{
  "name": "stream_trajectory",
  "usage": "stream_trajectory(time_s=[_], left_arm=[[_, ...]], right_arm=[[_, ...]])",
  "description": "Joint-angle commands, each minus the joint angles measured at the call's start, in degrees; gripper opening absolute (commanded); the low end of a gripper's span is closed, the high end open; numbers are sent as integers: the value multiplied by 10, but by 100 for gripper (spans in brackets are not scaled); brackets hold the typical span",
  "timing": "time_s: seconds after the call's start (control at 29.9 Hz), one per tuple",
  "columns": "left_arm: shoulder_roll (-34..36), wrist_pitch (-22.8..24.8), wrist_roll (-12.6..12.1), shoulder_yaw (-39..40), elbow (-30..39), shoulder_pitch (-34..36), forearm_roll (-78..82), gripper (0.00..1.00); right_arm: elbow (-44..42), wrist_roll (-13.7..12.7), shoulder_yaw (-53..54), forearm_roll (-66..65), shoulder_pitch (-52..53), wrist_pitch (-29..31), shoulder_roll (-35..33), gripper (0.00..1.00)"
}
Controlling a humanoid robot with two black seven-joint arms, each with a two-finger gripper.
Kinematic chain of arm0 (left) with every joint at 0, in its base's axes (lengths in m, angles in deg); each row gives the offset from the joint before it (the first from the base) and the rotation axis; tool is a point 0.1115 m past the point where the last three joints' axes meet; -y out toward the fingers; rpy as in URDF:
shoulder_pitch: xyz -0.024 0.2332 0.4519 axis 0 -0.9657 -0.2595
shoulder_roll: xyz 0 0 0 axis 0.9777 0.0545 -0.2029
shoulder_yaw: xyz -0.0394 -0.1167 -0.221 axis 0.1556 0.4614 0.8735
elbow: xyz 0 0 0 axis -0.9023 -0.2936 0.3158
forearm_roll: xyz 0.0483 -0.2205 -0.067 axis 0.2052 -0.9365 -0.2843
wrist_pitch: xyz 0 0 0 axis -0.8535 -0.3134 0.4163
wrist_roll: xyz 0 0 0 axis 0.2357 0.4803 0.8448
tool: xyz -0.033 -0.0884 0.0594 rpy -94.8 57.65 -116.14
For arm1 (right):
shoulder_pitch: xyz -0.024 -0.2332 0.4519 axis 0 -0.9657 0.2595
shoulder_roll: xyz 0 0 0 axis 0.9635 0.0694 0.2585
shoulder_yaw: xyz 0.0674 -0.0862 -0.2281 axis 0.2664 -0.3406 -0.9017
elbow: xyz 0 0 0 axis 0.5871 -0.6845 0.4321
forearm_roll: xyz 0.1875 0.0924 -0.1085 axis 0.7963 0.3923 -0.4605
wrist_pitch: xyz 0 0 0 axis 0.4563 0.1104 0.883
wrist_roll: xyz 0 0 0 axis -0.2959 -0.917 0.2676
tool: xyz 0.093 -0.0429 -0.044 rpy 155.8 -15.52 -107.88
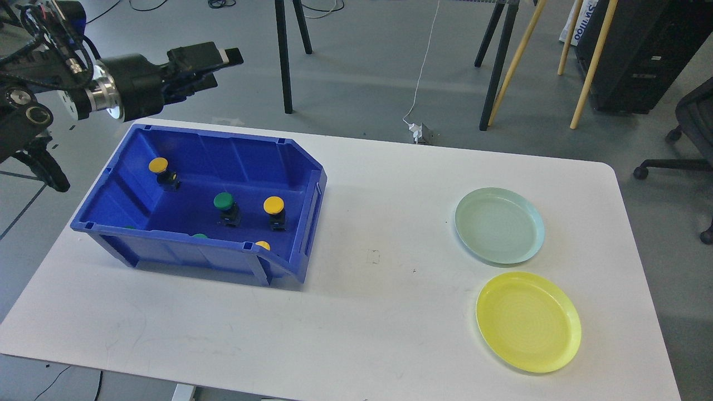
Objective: Pass button and place on color plate
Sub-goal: 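Lower the left gripper into the bin onto a green-topped button and grasp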
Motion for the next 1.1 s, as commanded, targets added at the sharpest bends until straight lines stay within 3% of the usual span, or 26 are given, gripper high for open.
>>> stream_trajectory(time_s=[0.0, 0.33, 0.53, 1.07], left_arm=[[5, 0, -22, -7, 27, -6, 153, 99], [-64, 0, -25, -48, 5, -21, 405, 99], [-107, 0, -20, -73, -84, -44, 412, 99], [-187, 0, -7, -73, -197, -72, 403, 98]], right_arm=[[-1, 0, 7, -2, 12, 0, 1, 98], [0, 0, 3, -4, 19, 0, 1, 98], [1, 0, 0, -10, 17, 0, -5, 98], [4, 0, -1, -18, 3, 0, -6, 98]])
